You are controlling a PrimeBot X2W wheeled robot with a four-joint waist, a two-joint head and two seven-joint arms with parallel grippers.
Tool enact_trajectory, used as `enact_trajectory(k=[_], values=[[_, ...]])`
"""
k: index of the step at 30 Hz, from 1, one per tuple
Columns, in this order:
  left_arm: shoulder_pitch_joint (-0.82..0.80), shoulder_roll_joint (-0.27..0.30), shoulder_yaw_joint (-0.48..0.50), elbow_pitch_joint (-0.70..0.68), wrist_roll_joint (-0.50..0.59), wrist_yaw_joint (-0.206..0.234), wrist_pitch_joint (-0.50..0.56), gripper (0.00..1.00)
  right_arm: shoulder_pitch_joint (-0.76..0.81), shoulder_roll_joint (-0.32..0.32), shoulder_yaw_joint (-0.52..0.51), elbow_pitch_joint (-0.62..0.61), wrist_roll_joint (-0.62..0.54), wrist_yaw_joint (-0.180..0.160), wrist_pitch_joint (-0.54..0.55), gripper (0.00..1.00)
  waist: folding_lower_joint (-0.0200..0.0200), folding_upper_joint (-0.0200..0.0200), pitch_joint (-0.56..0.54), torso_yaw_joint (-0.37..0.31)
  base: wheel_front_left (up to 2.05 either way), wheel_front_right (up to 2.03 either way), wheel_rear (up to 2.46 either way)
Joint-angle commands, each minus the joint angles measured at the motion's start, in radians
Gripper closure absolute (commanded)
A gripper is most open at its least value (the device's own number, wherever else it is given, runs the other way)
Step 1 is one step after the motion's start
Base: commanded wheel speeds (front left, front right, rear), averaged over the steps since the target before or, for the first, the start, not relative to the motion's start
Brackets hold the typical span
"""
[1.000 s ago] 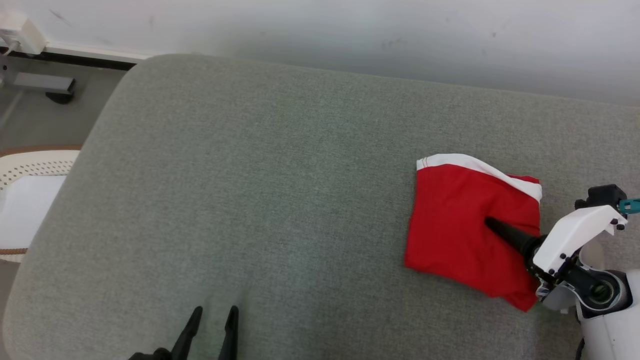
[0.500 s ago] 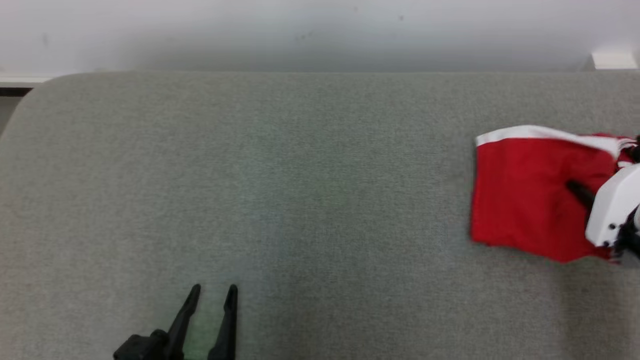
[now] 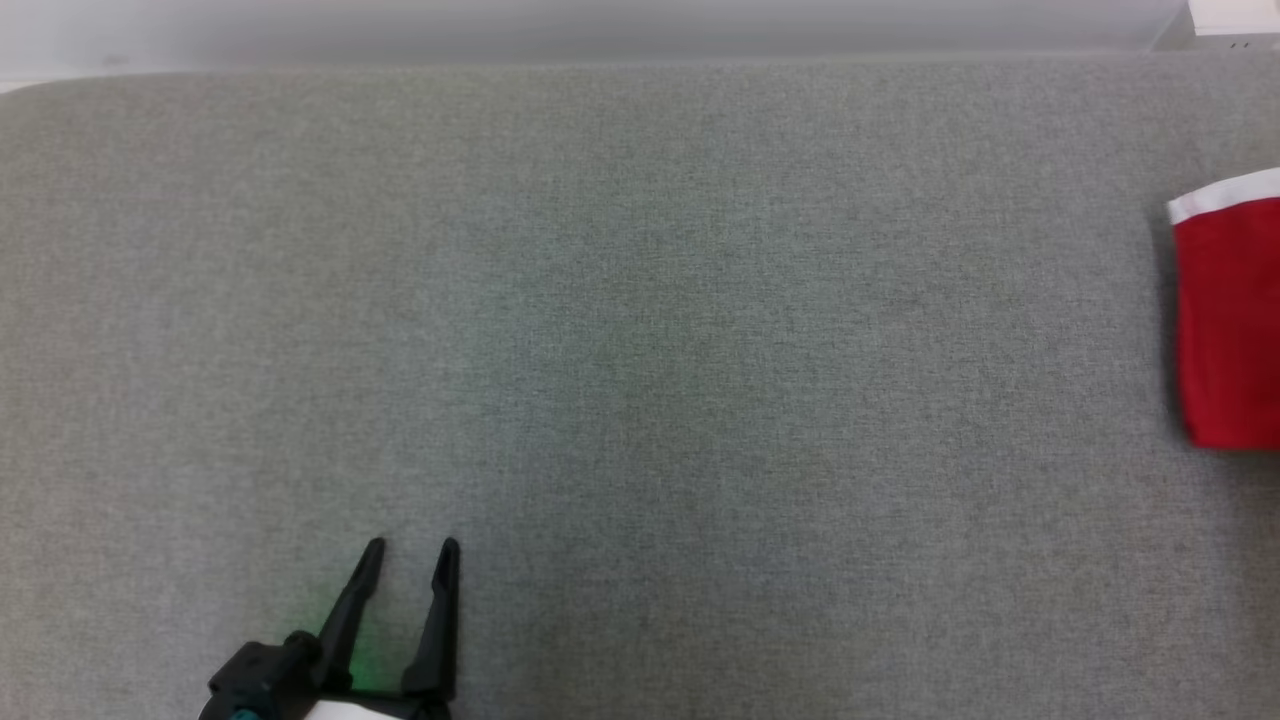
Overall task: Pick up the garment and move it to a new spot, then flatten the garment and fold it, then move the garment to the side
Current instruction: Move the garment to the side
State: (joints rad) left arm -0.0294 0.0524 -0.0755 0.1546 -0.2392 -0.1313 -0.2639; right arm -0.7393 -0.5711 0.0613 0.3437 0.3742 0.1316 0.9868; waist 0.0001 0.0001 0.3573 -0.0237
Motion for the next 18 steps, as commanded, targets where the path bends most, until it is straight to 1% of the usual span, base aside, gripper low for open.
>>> enact_trajectory(k=[1,2,6,10,15,17,18], values=[[-0.003,0.011,0.003,0.003,0.001,0.002,0.000,0.00,0.004,-0.020,-0.014,-0.010,-0.024,-0.002,0.007,1.00,-0.0001,-0.0001,0.003,0.002,0.00,0.00,0.00],[-0.005,0.013,0.003,0.004,-0.001,0.002,0.000,0.00,0.011,-0.022,-0.021,-0.015,-0.040,-0.002,0.002,0.00,-0.0001,-0.0001,0.004,0.003,0.00,0.00,0.00],[-0.010,0.014,0.000,0.010,-0.006,0.002,0.000,0.00,0.051,-0.024,-0.070,-0.003,-0.128,-0.002,-0.051,0.00,-0.0001,-0.0001,0.001,0.005,0.00,0.00,0.00],[-0.004,0.013,0.000,0.015,-0.007,0.002,0.000,0.00,0.089,-0.008,-0.098,0.006,-0.193,-0.002,-0.109,0.00,-0.0001,-0.0001,-0.017,0.004,0.00,0.00,0.00],[0.019,0.009,0.012,0.006,-0.009,0.002,0.000,0.00,0.143,0.029,-0.122,-0.035,-0.209,-0.003,-0.237,0.00,-0.0001,-0.0001,-0.065,0.003,0.00,0.00,0.00],[0.032,0.008,0.017,0.000,-0.005,0.002,0.000,0.00,0.173,0.050,-0.135,-0.071,-0.208,-0.003,-0.318,0.00,-0.0001,-0.0001,-0.095,0.002,0.00,0.00,0.00],[0.039,0.006,0.019,-0.002,-0.004,0.002,0.000,0.00,0.192,0.072,-0.152,-0.089,-0.193,-0.003,-0.353,0.00,-0.0001,-0.0001,-0.110,0.003,0.00,0.00,0.00]])
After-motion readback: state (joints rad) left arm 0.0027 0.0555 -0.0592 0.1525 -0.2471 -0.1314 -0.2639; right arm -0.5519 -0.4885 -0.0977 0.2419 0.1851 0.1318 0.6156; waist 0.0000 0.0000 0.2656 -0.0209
